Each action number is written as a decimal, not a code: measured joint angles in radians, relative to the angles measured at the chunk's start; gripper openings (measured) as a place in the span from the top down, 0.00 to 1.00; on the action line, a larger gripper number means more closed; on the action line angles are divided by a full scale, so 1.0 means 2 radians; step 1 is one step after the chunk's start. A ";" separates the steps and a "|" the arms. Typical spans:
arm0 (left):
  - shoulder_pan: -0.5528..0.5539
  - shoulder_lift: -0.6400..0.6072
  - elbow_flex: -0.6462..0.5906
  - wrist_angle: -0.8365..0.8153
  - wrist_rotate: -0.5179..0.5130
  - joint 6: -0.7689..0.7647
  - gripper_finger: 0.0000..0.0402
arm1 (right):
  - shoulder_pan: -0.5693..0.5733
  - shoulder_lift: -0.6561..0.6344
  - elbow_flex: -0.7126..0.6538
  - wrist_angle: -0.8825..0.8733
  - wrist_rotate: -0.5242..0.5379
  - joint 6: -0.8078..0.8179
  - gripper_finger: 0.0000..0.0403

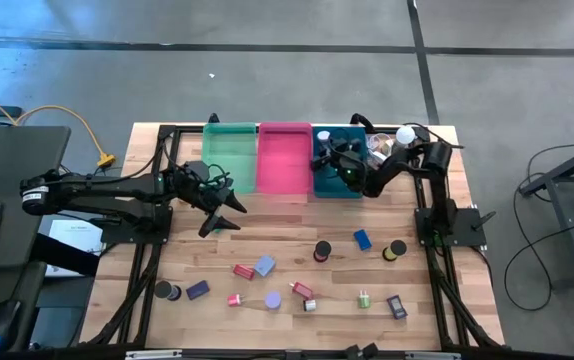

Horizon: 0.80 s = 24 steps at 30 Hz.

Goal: Pick & Place Office items
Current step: Put the light purple hourglass into the dark blue bin

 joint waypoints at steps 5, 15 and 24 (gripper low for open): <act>0.000 0.000 0.000 0.001 -0.001 0.000 0.33 | -0.004 0.007 0.020 -0.009 0.001 -0.021 0.62; 0.000 0.000 0.000 0.001 -0.009 0.010 0.33 | -0.027 0.007 0.033 -0.059 0.001 0.019 0.60; 0.000 0.000 0.000 0.003 -0.009 0.010 0.33 | -0.030 0.007 0.033 -0.060 -0.015 0.021 0.61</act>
